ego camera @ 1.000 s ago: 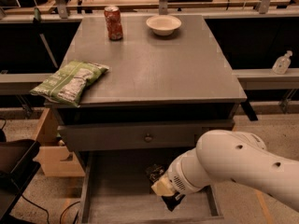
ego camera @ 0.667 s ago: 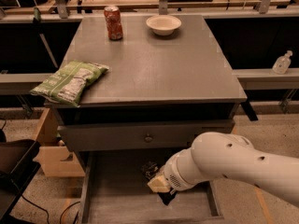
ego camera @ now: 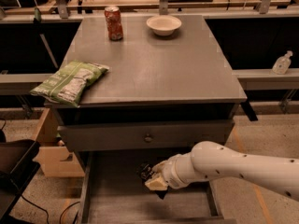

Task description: Place rxbar chocolate into middle drawer

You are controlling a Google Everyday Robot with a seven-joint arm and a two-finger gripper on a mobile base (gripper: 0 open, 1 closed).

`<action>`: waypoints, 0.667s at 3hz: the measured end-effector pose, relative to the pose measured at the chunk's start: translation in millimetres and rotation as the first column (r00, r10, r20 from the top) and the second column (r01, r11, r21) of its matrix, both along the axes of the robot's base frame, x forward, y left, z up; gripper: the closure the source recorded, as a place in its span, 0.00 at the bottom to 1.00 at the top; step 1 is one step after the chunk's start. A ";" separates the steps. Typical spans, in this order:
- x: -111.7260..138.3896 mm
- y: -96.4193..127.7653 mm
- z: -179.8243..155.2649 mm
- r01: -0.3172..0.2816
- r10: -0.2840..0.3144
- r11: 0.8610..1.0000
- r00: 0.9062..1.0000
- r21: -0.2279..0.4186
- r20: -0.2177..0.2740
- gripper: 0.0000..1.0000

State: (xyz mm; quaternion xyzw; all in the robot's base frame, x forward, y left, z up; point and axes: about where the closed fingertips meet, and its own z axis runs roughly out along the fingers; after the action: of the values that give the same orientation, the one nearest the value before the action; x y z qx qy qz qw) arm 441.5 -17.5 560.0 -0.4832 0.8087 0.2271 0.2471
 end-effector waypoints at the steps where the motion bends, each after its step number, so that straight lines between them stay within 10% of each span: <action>1: 8.2 4.2 -32.1 -0.068 0.068 0.998 0.997 -0.004 0.020 1.00; 2: 6.3 5.0 -32.3 -0.067 0.067 0.998 0.998 -0.001 0.015 0.81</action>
Offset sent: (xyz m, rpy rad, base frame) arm 0.0068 0.0033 -0.0260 -0.0025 -0.0164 0.0553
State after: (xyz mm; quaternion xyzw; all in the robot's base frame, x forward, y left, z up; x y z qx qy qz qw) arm 447.7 -12.6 527.7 -0.5119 0.7902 0.2314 0.2450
